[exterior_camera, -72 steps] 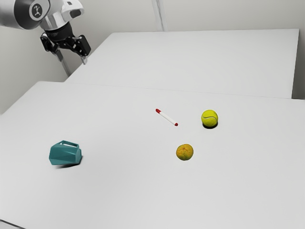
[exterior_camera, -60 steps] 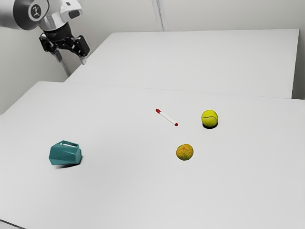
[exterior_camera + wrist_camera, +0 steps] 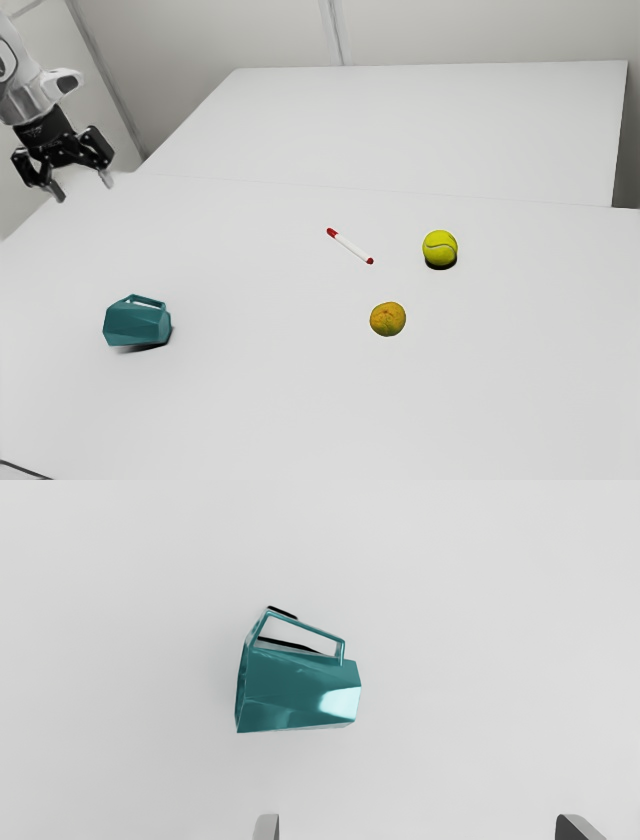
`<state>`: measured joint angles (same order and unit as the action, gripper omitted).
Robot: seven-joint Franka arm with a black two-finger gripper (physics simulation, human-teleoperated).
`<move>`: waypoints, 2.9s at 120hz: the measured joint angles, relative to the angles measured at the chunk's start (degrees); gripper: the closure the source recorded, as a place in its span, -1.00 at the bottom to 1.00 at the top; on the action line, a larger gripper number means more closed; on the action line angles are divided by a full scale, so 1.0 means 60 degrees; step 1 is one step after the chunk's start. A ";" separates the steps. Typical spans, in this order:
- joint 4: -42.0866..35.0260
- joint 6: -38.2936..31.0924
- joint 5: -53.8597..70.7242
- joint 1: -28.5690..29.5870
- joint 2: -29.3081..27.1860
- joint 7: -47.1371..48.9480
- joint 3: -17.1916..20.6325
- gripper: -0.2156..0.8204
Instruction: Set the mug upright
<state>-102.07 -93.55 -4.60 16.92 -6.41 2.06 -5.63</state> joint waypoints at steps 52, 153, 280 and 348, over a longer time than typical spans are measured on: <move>-0.0772 0.2105 -0.1561 0.3006 0.2666 -0.1615 -0.0164 -0.58; -0.0702 0.0363 -0.4938 0.2852 0.4767 -0.4315 -0.0191 -0.58; -0.0758 -0.0493 -0.3399 0.0921 0.3482 -0.4244 0.0120 0.92; -0.2741 -0.4890 0.0084 -0.0638 0.1818 -0.2276 0.1684 0.93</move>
<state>-118.52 -122.89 -4.10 13.09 4.50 -11.59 4.48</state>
